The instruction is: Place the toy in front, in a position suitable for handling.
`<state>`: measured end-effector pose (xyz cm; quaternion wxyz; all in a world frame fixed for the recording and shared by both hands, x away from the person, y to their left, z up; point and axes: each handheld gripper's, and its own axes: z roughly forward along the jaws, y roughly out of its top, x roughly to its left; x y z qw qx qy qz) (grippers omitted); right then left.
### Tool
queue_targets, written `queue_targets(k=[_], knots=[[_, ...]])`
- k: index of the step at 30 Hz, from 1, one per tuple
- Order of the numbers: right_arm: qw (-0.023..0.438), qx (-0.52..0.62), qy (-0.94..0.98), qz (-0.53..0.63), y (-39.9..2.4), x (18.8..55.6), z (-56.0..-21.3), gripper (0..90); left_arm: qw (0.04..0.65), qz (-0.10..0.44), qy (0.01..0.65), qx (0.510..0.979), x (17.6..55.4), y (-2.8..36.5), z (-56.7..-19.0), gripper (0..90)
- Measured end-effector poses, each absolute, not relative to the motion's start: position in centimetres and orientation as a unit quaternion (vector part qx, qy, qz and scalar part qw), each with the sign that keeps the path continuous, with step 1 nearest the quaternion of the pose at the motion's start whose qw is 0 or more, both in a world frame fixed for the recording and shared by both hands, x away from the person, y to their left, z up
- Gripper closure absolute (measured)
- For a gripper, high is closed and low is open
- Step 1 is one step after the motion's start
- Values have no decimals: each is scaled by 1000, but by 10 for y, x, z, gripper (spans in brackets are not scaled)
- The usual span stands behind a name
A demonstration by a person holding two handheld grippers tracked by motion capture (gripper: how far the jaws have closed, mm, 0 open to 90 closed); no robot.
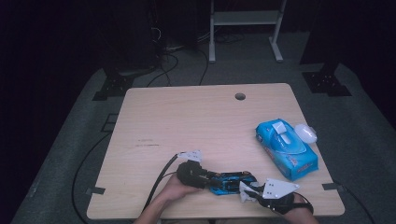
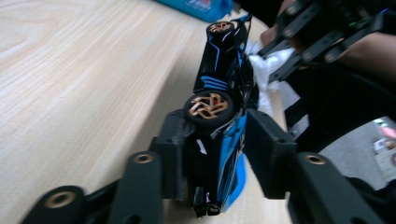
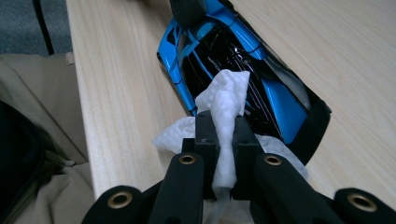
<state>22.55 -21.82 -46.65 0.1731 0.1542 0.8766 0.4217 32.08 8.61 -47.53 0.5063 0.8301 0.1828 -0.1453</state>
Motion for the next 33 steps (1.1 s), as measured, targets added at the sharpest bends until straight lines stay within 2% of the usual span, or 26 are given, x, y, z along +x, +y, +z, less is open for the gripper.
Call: queue_targets(k=[12, 18, 23, 28, 33], knots=[[156, 161, 867, 445, -217, 221, -458, 846, 505, -63, 134, 850, 308, 82, -467, 652], [154, 168, 840, 493, -213, 218, -437, 846, 506, -13, 106, 856, 301, 80, -464, 652], [144, 197, 830, 502, -190, 241, -417, 844, 508, 14, 92, 856, 298, 80, -462, 653], [114, 226, 837, 486, -162, 268, -421, 843, 514, 39, 91, 852, 299, 88, -462, 655], [119, 255, 837, 469, -168, 278, -428, 843, 513, 52, 90, 852, 300, 97, -465, 653]])
